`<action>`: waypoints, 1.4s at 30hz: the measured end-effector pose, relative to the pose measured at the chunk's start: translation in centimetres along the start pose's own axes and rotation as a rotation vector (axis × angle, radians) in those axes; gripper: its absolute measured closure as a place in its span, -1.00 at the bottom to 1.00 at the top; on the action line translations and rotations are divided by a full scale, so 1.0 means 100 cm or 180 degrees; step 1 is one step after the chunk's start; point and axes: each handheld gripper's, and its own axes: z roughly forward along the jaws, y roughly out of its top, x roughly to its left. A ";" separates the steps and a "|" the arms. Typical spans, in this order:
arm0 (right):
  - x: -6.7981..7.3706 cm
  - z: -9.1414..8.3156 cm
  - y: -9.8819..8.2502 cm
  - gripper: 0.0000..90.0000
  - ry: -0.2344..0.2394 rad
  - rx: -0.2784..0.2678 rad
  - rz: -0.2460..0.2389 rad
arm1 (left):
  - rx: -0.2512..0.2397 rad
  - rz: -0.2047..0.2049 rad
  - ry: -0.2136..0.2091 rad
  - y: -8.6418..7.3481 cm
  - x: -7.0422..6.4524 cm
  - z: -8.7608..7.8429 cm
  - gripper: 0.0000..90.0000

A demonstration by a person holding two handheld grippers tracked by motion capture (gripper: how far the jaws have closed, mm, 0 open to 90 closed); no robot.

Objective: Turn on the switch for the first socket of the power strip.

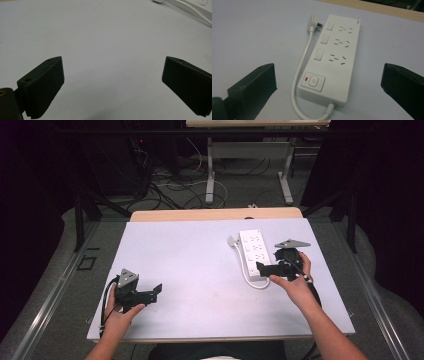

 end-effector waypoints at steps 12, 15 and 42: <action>0.001 0.009 0.016 -1.00 0.0009 0.0073 0.0055 | 0.0012 0.0003 0.0033 -0.001 0.001 0.000 -0.89; 0.001 0.013 0.020 -1.00 0.0015 0.0106 0.0056 | 0.0030 -0.0016 0.0025 -0.001 0.001 0.000 -0.89; 0.001 0.034 0.041 -0.64 -0.0218 0.0312 0.0164 | 0.0037 -0.0003 0.0023 -0.001 0.002 0.002 -0.88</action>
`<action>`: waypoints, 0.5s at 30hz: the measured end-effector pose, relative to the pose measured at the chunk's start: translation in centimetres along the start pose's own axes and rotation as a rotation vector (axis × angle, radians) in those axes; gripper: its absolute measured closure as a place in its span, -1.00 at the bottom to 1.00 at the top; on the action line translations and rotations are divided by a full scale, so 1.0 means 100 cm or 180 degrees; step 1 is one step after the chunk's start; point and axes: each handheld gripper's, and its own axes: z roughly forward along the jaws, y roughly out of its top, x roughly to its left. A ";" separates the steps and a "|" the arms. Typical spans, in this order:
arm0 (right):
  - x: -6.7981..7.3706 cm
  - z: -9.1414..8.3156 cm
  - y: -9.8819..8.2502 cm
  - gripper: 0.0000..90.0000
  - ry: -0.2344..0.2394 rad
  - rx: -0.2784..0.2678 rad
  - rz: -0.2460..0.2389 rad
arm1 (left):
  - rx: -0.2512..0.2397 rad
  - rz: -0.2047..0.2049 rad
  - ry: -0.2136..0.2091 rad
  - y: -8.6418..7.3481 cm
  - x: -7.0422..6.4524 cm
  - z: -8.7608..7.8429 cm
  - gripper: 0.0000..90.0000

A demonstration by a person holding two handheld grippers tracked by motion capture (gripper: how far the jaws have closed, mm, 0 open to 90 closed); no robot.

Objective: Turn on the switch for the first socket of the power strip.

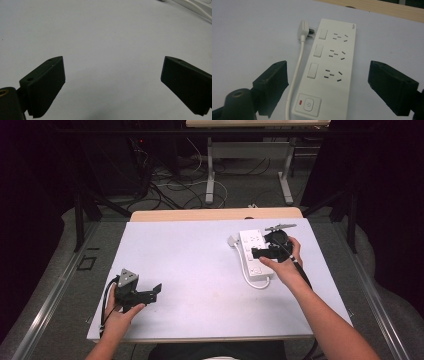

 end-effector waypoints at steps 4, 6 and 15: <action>0.001 0.003 0.002 -0.51 -0.0002 0.0050 0.0083 | 0.0000 -0.0001 0.0001 0.000 0.000 0.000 -0.88; 0.001 0.006 0.002 -0.43 -0.0003 0.0061 0.0106 | 0.0005 0.0003 0.0003 0.000 0.000 0.000 -0.88; -0.001 0.012 0.004 -0.17 0.0075 0.0111 0.0225 | 0.0006 0.0002 0.0000 0.000 0.000 0.001 -0.88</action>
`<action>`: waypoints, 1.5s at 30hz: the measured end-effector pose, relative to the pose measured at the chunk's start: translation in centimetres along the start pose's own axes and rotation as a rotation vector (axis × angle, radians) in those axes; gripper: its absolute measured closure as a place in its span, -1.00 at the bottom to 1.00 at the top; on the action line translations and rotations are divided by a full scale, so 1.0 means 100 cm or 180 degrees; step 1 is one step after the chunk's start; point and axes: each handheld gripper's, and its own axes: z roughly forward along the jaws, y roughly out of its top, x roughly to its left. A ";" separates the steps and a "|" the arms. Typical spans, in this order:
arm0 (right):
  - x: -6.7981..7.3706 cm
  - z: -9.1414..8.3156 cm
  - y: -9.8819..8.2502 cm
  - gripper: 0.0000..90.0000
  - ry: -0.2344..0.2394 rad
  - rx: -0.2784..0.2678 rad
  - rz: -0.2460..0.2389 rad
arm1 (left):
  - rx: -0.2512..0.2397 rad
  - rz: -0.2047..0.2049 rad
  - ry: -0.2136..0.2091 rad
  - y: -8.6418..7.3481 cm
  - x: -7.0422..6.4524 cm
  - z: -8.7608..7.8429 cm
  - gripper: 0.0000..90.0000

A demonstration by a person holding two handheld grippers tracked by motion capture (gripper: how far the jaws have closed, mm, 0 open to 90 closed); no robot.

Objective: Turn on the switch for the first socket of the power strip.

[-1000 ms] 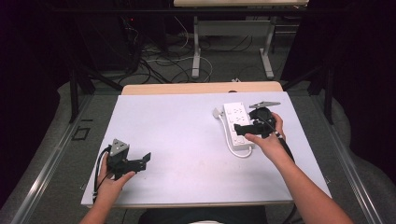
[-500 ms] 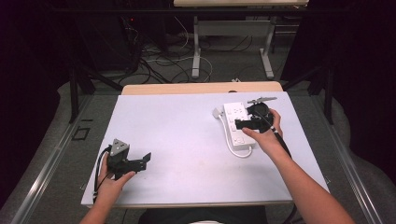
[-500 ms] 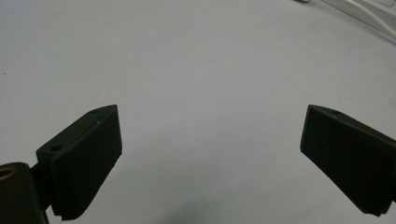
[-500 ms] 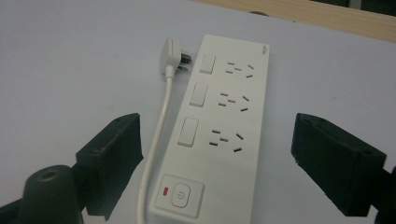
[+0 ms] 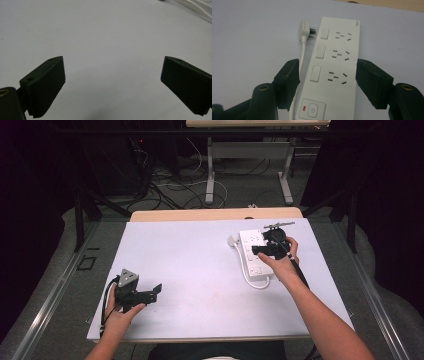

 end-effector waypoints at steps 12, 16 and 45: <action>0.002 0.007 0.002 0.12 0.0038 0.0001 0.0087 | 0.0022 -0.0006 -0.0012 0.000 0.001 0.000 -0.87; 0.003 0.010 0.003 0.24 0.0048 0.0005 0.0096 | 0.0024 -0.0007 -0.0016 0.000 0.001 -0.001 -0.87; 0.007 0.037 0.003 0.85 0.0075 0.0410 0.0141 | 0.0042 -0.0030 -0.0016 0.000 0.003 0.000 -0.86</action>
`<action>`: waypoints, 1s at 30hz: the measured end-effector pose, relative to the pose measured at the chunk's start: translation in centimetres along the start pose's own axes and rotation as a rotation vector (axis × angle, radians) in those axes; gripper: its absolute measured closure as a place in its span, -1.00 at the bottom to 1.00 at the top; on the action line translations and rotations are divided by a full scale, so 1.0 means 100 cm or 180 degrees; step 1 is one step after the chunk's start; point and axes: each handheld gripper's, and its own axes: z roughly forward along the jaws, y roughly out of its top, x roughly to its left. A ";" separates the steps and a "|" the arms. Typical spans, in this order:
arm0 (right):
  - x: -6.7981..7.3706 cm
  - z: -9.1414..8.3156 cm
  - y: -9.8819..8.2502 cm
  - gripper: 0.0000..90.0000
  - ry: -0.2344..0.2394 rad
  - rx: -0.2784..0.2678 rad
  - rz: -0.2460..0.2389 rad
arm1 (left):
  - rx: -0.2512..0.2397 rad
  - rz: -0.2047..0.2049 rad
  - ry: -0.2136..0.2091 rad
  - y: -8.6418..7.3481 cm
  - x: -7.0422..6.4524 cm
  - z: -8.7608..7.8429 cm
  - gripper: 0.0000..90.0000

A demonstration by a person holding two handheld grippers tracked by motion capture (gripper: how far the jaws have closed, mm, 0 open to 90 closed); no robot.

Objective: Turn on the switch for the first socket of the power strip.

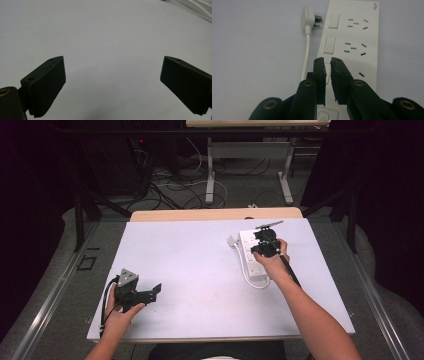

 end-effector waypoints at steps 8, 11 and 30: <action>-0.001 0.006 0.000 0.96 -0.0010 0.0080 0.0000 | 0.0007 0.0001 -0.0002 0.000 0.000 0.000 -0.86; -0.001 0.010 0.000 0.98 0.0009 0.0062 -0.0001 | 0.0007 0.0000 -0.0001 0.000 0.000 0.000 -0.86; 0.003 0.026 -0.003 0.98 -0.0051 0.0283 -0.0058 | -0.0003 -0.0002 -0.0001 0.000 0.001 0.000 -0.85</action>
